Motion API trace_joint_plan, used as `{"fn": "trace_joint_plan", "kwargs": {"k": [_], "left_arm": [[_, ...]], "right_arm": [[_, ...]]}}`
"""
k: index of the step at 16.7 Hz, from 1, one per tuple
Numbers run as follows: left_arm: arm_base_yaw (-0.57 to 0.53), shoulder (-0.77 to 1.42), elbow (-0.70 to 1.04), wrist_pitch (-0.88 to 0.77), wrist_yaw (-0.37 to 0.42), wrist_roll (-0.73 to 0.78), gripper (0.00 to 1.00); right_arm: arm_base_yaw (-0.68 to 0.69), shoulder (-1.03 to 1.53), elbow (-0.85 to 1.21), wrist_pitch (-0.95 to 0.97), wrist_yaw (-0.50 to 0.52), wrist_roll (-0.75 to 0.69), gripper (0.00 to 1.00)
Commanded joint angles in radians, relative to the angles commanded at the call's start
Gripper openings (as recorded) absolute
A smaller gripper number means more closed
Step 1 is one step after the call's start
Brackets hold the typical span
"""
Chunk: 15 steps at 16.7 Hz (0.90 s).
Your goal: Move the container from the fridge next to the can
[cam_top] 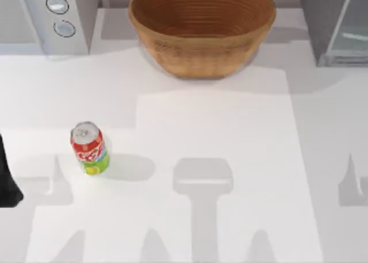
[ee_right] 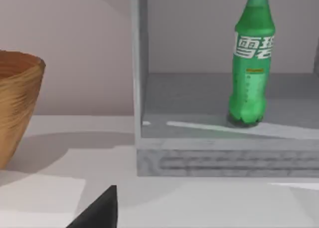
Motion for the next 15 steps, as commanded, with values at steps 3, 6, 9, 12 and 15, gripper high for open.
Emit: {"fn": "trace_joint_plan", "kwargs": {"k": [3,6,9,12,15], "left_arm": [[0.0,0.0,0.0,0.0,0.0,0.0,1.0],[0.0,0.0,0.0,0.0,0.0,0.0,1.0],[0.0,0.0,0.0,0.0,0.0,0.0,1.0],[0.0,0.0,0.0,0.0,0.0,0.0,1.0],[0.0,0.0,0.0,0.0,0.0,0.0,1.0]], "right_arm": [[-0.002,0.01,0.007,0.009,-0.001,0.0,1.0],[-0.018,0.104,0.07,0.083,-0.008,0.001,1.0],[-0.041,0.295,0.176,0.21,-0.026,0.005,1.0],[-0.068,0.576,0.306,0.368,-0.053,0.009,1.0],[-0.098,0.917,0.448,0.54,-0.082,0.013,1.0]]}}
